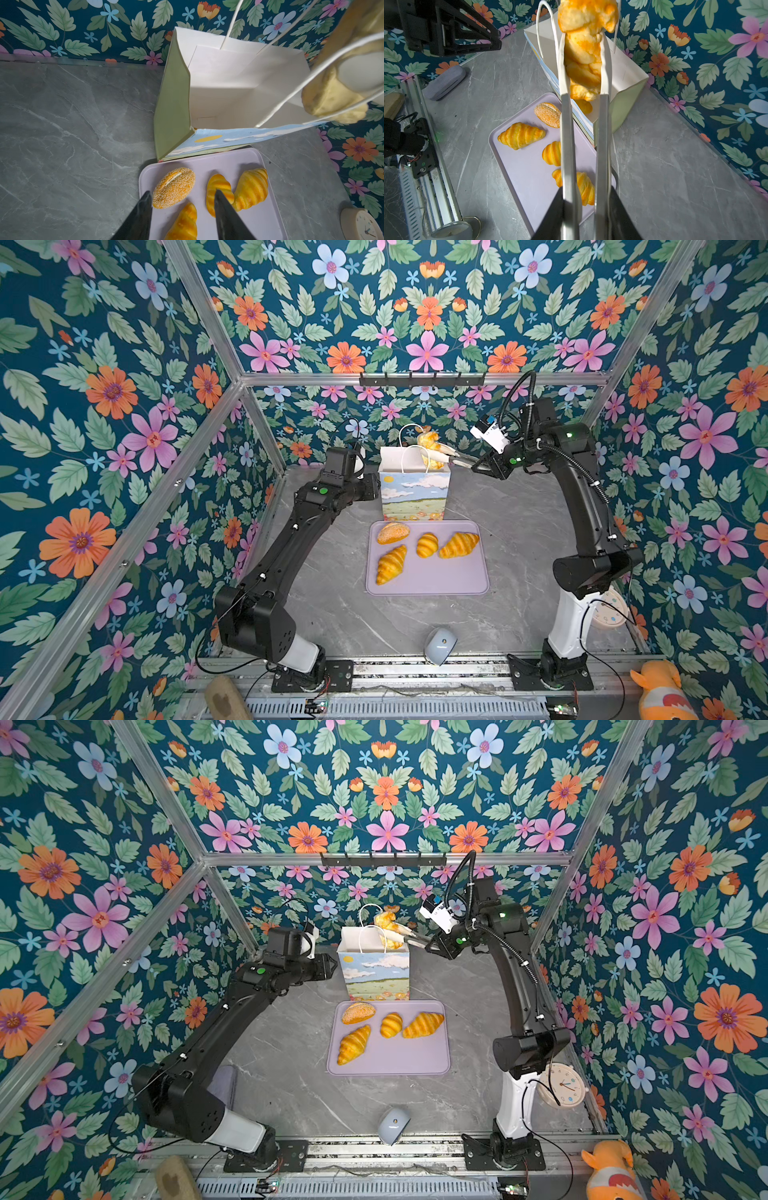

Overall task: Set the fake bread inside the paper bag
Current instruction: 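Carry the croissant up to the bag opening with right gripper, then lower the croissant into the bag and open the tongs with right gripper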

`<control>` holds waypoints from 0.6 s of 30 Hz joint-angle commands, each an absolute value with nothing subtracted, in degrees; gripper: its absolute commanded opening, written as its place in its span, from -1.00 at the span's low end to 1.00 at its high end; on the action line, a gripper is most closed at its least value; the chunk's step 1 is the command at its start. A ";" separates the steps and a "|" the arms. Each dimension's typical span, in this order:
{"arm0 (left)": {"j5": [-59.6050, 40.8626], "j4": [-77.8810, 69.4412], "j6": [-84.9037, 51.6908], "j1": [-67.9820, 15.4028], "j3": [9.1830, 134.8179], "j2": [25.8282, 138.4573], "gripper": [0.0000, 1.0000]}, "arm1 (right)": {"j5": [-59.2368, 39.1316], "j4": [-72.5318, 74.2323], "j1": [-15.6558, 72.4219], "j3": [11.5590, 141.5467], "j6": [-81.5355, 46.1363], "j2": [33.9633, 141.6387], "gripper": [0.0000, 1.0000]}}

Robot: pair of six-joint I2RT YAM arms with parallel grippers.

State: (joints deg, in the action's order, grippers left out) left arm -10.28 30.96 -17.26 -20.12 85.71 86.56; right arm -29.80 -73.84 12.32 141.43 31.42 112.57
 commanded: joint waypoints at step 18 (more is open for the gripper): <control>-10.37 31.11 -17.58 -20.04 86.77 87.59 -0.01 | -25.76 -75.48 15.43 147.40 36.82 117.75 -0.49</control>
State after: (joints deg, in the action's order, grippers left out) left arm -10.41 30.94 -17.67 -20.12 86.59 87.83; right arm -26.30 -75.57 14.83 146.15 35.11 117.12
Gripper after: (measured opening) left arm 0.494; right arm 0.294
